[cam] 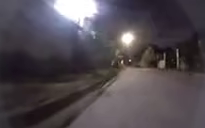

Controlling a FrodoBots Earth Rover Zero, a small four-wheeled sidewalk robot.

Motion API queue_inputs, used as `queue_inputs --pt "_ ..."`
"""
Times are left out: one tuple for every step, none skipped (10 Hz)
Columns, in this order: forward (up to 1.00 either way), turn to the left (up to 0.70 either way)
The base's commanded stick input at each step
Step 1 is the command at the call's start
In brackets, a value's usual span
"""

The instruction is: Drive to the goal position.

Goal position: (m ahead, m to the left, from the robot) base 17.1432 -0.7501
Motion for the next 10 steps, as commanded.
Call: queue_inputs --pt "0.00 -0.70" --pt "0.00 -0.70" --pt "0.00 -0.70" --pt "0.00 -0.70" --pt "0.00 -0.46" --pt "0.00 -0.03" --pt "0.70 0.00" --pt "0.70 0.00" --pt "0.70 0.00" --pt "0.70 0.00"
